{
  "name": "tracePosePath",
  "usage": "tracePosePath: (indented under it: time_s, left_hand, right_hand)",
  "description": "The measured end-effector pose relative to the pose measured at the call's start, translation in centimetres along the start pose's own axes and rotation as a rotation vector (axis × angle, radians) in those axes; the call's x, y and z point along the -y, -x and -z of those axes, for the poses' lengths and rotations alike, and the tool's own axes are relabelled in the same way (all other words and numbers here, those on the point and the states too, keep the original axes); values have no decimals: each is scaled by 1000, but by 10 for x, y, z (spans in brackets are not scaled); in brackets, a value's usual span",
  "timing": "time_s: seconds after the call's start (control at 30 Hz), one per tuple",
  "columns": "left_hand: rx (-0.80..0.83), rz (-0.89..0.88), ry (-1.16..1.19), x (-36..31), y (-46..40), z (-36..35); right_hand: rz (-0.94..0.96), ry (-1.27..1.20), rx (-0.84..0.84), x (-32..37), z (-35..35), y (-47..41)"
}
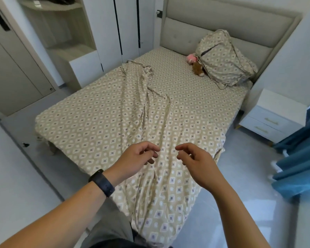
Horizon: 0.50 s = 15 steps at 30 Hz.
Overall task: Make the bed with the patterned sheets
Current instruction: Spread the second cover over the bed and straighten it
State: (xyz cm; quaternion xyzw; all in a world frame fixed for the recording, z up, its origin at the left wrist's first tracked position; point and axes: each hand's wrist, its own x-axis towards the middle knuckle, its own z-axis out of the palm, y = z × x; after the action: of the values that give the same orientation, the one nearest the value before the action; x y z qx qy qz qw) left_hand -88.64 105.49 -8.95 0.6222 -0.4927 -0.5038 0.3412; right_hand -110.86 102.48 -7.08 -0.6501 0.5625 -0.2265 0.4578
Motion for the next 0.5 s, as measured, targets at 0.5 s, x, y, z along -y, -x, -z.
tracePosePath:
  time_s: [0.5]
  left_hand:
    - [306,-44,-201,10,-160,168]
  right_hand:
    - [-196,42,-163,70,-135,-120]
